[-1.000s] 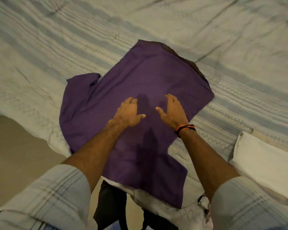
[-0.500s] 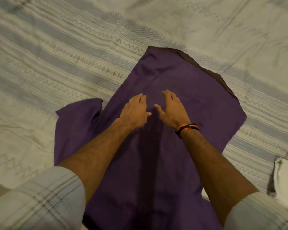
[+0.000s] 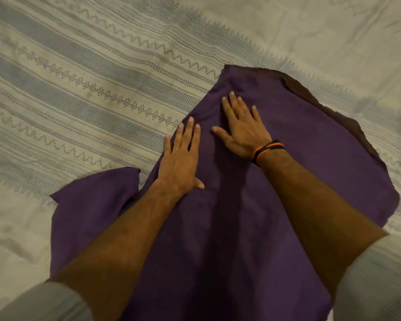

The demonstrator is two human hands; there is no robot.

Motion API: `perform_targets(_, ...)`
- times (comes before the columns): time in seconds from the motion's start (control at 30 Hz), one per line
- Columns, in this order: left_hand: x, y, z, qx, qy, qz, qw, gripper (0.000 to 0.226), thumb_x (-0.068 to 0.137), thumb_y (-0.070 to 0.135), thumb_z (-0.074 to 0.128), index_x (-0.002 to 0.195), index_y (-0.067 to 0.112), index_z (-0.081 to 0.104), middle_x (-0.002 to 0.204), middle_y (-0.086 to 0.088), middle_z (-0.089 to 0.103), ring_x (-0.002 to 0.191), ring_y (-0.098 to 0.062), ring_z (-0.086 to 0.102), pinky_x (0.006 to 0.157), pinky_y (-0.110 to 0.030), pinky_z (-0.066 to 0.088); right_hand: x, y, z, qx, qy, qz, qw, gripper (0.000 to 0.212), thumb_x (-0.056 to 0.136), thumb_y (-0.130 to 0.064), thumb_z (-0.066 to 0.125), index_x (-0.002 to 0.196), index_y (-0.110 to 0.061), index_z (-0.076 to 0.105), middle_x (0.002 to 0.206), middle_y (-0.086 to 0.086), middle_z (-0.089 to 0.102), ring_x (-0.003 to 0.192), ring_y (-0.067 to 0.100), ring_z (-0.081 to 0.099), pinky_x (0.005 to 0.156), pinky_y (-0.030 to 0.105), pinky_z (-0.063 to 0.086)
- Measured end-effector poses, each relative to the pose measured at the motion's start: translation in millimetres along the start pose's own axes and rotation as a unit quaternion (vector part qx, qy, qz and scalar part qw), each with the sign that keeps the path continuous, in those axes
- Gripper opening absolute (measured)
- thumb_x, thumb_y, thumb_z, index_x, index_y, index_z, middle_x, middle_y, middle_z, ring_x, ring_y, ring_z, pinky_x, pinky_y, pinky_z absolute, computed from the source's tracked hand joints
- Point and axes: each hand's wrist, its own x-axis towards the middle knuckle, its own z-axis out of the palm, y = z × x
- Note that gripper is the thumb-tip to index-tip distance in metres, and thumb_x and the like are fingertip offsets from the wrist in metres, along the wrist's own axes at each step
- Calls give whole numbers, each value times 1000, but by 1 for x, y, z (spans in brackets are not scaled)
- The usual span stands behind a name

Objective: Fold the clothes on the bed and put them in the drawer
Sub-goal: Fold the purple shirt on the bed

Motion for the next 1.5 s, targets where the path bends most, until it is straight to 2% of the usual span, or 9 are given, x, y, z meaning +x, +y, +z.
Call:
perform_targets(0.17, 17, -1, -4, -6, -4, -27, 1000, 169, 38, 63, 88, 148, 8, -28, 156, -7, -35, 146, -33, -26, 116, -57, -5, 38, 13, -2, -19, 14, 17, 1000, 93, 92, -72, 34, 158, -20, -4, 166, 5, -10, 153, 23, -7, 122, 50, -7)
perform_targets(0.37, 11, 0, -12, -4, -6, -27, 1000, 168, 38, 64, 88, 150, 8, -25, 157, -7, -33, 146, -32, -24, 118, -57, -3, 38, 11, -19, -4, 5, 26, 1000, 114, 81, -75, 53, 158, -14, -5, 166, 8, -10, 153, 24, -6, 123, 52, -1)
perform_targets(0.57, -22, 4, -25, -50, -5, -48, 998, 137, 67, 57, 80, 153, 6, -14, 161, -11, -23, 149, -31, -15, 120, -49, -2, -12, -14, -16, 42, 8, 0, 999, 100, 90, -58, 56, 158, -9, 3, 166, 12, -2, 153, 26, 3, 124, 46, 7)
perform_targets(0.73, -72, -4, -27, -103, 35, -61, 992, 100, 88, 40, 67, 155, 5, 2, 163, -14, -7, 150, -33, -2, 123, -45, 5, -67, -50, -2, 78, -11, -17, 997, 92, 92, -48, 60, 157, -8, 10, 165, 15, 6, 151, 30, 16, 120, 44, 22)
perform_targets(0.87, -117, -20, -21, -125, 95, -85, 984, 83, 91, 30, 66, 153, 6, 17, 163, -15, 7, 150, -32, 9, 122, -45, 14, -103, -89, 7, 101, -25, -40, 994, 88, 93, -41, 63, 157, -9, 13, 165, 14, 10, 149, 31, 21, 117, 44, 27)
perform_targets(1.03, -161, -46, -8, -165, 130, -146, 967, 76, 91, 27, 65, 152, 8, 24, 161, -12, 16, 148, -31, 16, 119, -45, 22, -124, -130, 14, 116, -31, -62, 991, 79, 93, -35, 62, 155, -8, 21, 161, 14, 23, 144, 33, 30, 114, 48, 33)
perform_targets(1.2, -192, -78, 10, -215, 150, -247, 933, 72, 93, 28, 63, 151, 7, 25, 160, -14, 14, 147, -32, 16, 117, -46, 20, -125, -167, 25, 131, -34, -80, 988, 67, 93, -31, 63, 147, -4, 36, 143, 17, 51, 131, 36, 46, 104, 40, 39)
perform_targets(1.33, -203, -108, 18, -240, 187, -331, 893, 70, 94, 32, 61, 148, 2, 28, 154, -20, 21, 137, -35, 29, 114, -43, 27, -110, -192, 36, 191, -31, -51, 980, 56, 89, -33, 68, 134, -4, 49, 126, 15, 62, 117, 33, 58, 99, 42, 47)
perform_targets(1.5, -192, -157, 24, -371, 149, -464, 791, 60, 97, 50, 47, 127, -1, 52, 129, -21, 56, 119, -36, 52, 98, -40, 41, -78, -220, 48, 248, -62, 75, 964, 67, 87, -55, 66, 127, -3, 52, 122, 17, 64, 117, 35, 58, 99, 41, 47)
